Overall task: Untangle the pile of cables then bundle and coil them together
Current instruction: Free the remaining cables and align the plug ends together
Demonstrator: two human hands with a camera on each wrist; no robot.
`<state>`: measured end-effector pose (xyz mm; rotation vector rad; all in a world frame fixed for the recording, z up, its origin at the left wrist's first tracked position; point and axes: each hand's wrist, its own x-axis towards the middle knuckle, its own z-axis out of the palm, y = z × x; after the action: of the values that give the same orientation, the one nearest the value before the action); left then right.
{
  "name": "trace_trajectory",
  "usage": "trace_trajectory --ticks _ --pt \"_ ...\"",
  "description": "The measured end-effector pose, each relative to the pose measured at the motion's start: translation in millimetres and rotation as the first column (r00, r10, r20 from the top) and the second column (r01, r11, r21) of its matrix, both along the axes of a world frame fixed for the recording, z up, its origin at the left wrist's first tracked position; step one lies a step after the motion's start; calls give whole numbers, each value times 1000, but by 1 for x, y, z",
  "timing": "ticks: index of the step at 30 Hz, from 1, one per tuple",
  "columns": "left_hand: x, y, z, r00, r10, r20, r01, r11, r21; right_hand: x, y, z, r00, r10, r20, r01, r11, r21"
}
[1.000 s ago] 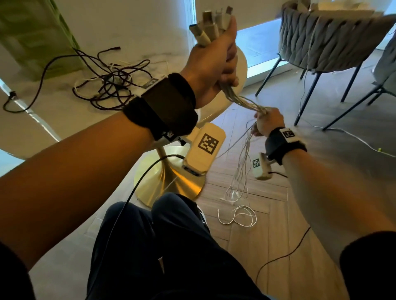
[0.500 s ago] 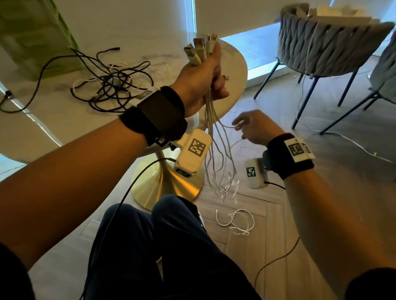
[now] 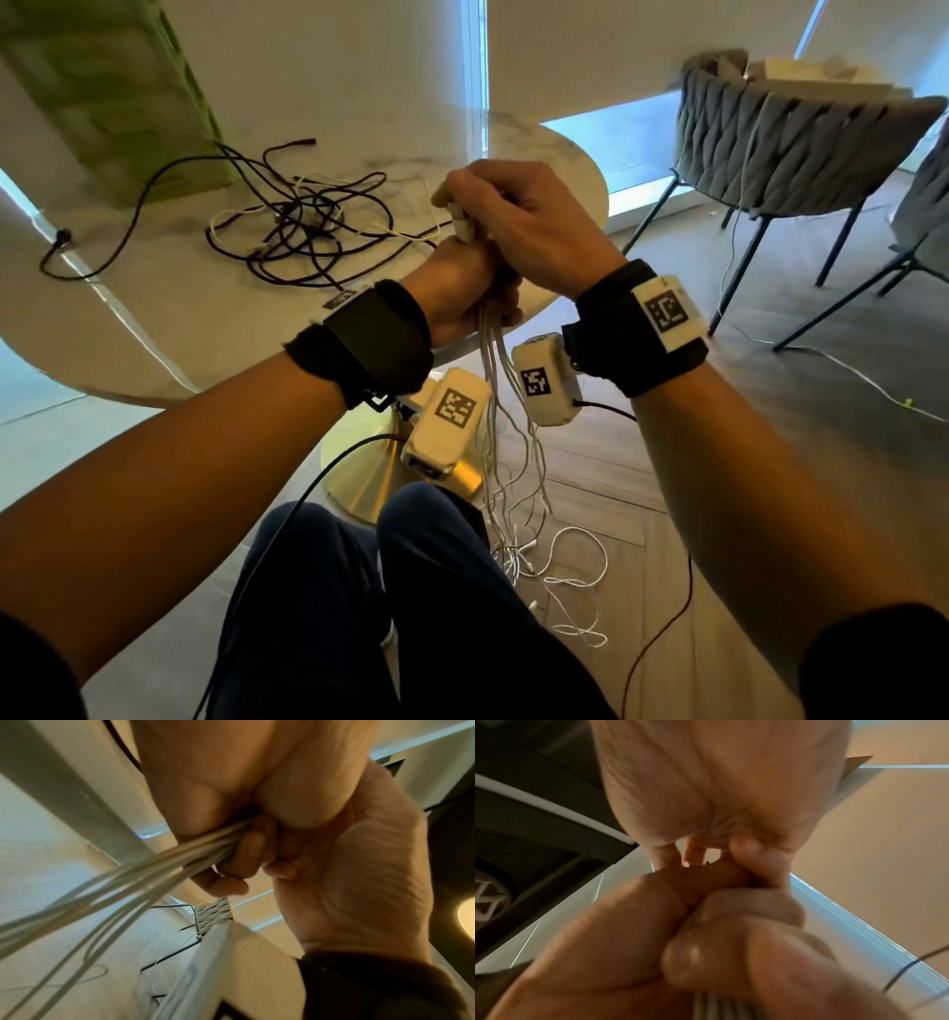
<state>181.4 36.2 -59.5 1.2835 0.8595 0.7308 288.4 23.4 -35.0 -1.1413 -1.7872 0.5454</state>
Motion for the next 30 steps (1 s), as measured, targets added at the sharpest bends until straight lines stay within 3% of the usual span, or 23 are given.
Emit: trace_trajectory --ticks 4,9,14,16,19,21,23,27,30 --pt "-13 3 -3 999 -26 31 26 999 -31 -11 -1 -4 999 30 35 -31 999 19" --pt "-26 9 4 995 1 98 7 996 -88 -30 14 8 979 -24 201 18 999 32" --pt "-48 32 29 961 92 260 -55 988 -147 -56 46 37 998 67 12 -65 990 -129" --pt "-66 55 41 928 172 329 -137 982 -126 -68 54 46 982 129 -136 -164 943 -289" --pt "-99 91 60 849 275 451 -251 961 -113 -87 59 53 919 198 -342 -359 780 -513" --pt "-123 115 70 756 322 570 -290 945 -149 -103 65 48 902 182 -391 -389 733 -558" --pt "-143 136 78 712 305 633 -247 952 -181 -122 72 36 888 154 -434 -408 699 -587" --pt "-163 177 74 729 313 609 -239 950 -202 -146 99 22 861 183 -475 -482 589 -648" --pt "-169 198 57 774 281 568 -202 959 -199 -147 120 21 902 212 -376 -428 556 -713"
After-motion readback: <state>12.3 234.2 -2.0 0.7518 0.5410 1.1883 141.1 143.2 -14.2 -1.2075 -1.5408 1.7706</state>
